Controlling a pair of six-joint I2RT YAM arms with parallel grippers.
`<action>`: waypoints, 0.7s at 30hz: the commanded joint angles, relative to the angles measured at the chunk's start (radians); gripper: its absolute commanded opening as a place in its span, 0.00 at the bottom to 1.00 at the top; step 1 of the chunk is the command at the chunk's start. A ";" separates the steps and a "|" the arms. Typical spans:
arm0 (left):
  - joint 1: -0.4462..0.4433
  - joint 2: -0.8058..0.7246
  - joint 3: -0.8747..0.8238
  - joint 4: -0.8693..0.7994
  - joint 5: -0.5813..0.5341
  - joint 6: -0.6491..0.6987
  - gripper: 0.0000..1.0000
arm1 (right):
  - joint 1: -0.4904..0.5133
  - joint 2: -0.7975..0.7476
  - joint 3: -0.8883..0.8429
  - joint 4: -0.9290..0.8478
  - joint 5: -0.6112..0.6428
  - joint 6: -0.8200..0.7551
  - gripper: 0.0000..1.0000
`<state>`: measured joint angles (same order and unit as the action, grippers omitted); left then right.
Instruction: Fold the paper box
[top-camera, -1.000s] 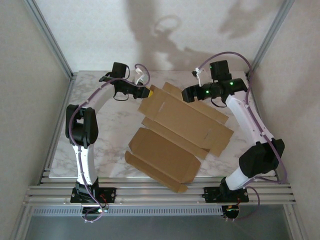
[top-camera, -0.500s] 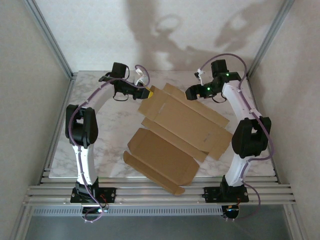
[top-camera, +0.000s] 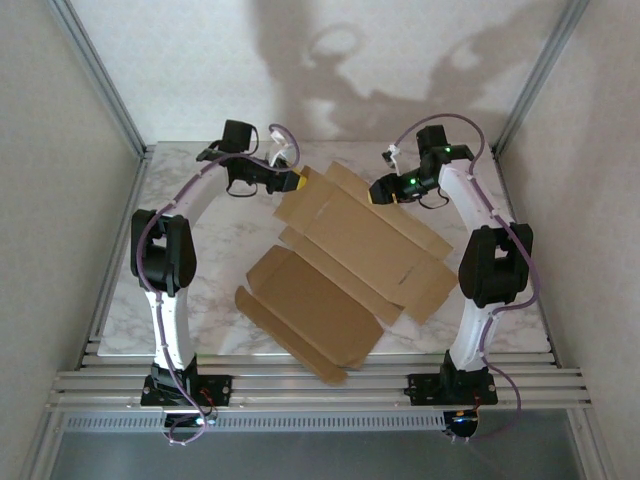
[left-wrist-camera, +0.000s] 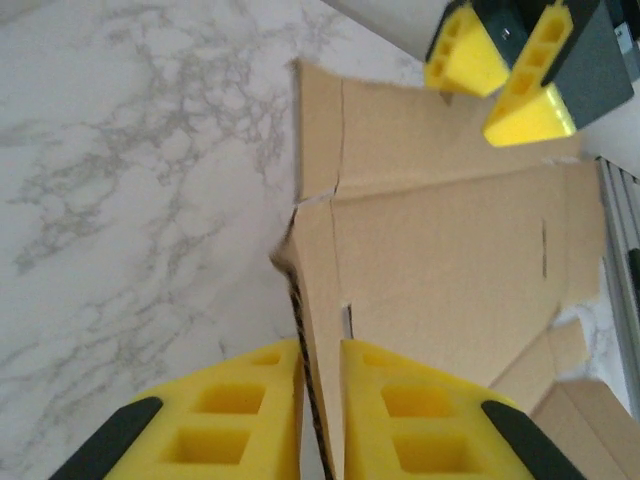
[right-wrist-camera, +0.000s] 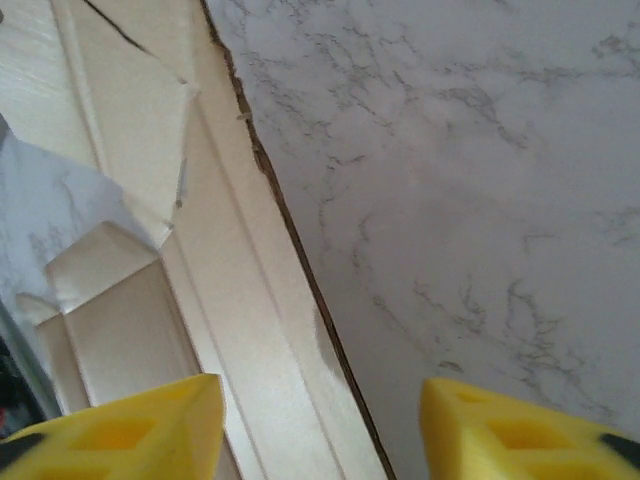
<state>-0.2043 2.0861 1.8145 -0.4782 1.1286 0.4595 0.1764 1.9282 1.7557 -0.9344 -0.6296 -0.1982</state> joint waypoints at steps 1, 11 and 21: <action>-0.005 0.040 0.062 0.078 -0.012 -0.063 0.19 | 0.003 -0.042 0.002 -0.019 -0.037 -0.011 0.44; -0.012 0.089 0.107 0.050 -0.067 -0.080 0.22 | 0.025 -0.068 -0.043 -0.001 0.078 0.024 0.38; -0.015 0.203 0.217 -0.123 -0.286 -0.193 0.52 | 0.028 -0.173 -0.287 0.197 0.035 0.190 0.51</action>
<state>-0.2146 2.2284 1.9778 -0.5083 0.9035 0.3187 0.1989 1.8263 1.5253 -0.8097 -0.5713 -0.0696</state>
